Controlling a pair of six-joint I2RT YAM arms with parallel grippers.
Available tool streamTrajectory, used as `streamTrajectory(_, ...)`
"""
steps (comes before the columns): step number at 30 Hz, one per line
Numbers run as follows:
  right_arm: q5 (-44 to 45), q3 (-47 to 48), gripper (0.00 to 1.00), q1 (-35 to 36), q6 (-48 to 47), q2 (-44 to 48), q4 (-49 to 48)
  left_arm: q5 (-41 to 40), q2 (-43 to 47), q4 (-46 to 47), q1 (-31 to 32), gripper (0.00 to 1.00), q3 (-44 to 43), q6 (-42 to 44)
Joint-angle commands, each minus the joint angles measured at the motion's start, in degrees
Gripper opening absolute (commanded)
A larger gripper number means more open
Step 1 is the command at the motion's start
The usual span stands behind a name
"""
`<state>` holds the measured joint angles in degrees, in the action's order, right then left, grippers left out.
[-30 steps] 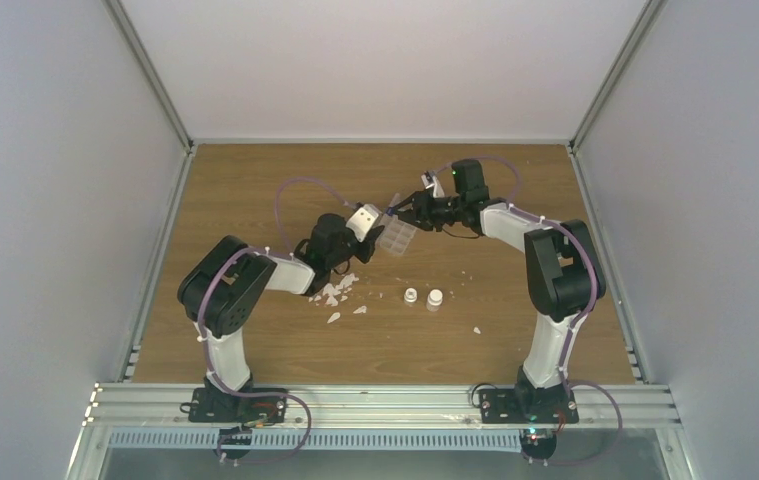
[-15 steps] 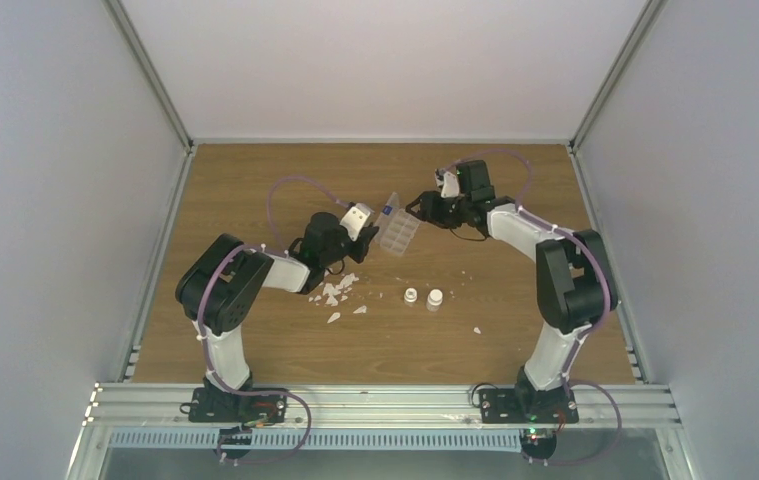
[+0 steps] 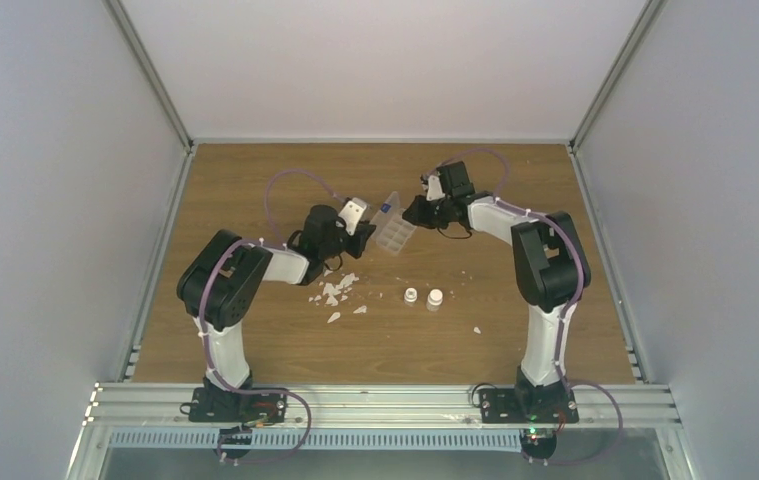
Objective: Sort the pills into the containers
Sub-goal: Adjust the pill container at the center of the board.
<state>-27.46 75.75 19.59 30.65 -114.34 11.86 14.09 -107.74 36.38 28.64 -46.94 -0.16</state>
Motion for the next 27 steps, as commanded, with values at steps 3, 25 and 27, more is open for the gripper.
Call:
streamTrajectory(3,-0.1,0.8,0.22,0.3,-0.7,-4.9,-0.3,3.6,-1.7,-2.1,-3.3,0.53,-2.8,-4.1)
streamTrajectory(25,-7.7,-8.7,0.16,3.5,0.2,2.6,7.9,11.7,-11.0,-18.7,-7.7,0.65,-15.8,-7.2)
streamTrajectory(27,-9.6,-10.1,0.16,3.9,1.3,3.2,7.4,11.4,-11.4,-19.6,-7.1,0.65,-16.6,-6.3)
